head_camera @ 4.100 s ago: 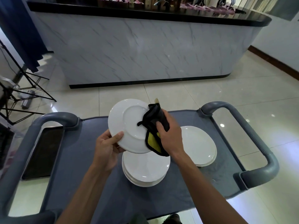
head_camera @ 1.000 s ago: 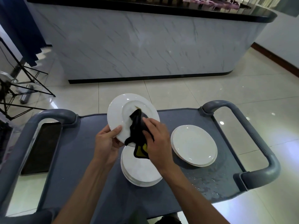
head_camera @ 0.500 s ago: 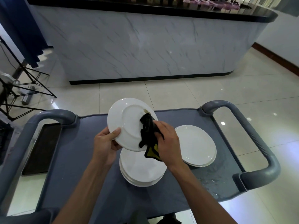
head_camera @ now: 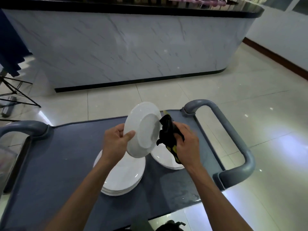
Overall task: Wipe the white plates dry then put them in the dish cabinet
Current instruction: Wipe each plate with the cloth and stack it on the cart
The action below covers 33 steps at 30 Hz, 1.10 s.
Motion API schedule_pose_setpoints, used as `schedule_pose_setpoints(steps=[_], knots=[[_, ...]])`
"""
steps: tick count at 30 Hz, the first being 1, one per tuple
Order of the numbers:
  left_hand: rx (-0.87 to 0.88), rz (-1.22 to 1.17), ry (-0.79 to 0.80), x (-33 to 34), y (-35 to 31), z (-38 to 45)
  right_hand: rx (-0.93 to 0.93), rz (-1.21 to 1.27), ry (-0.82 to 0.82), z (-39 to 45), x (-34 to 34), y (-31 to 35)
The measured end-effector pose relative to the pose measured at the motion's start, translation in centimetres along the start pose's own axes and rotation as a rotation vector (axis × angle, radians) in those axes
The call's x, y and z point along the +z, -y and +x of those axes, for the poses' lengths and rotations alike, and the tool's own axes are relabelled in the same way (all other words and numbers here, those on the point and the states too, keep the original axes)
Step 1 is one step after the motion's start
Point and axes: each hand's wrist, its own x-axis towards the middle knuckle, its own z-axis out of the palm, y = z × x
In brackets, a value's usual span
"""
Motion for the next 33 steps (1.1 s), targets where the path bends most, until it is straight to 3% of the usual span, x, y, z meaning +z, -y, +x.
schedule_pose_setpoints(steps=[3,10,13,23,33], knots=[[0.171,0.344,0.041,3.6,-0.8,-0.3,0.034,0.003,-0.015,0.2,-3.0,-2.2],[0.394,0.659,0.188,9.8,-1.6,-1.7,0.064,0.006,-0.044,0.2,-8.1,-6.3],[0.431,0.784,0.157,11.8,-1.5,-2.2,0.07,0.026,-0.036,-0.1,-9.2,-7.5],[0.463,0.903,0.066,16.2,0.0,-3.6,0.067,0.074,0.006,-1.0,-10.8,-10.3],[0.571,1.001,0.197,17.6,3.1,-5.6,0.068,0.095,0.011,-1.3,-10.7,-12.0]])
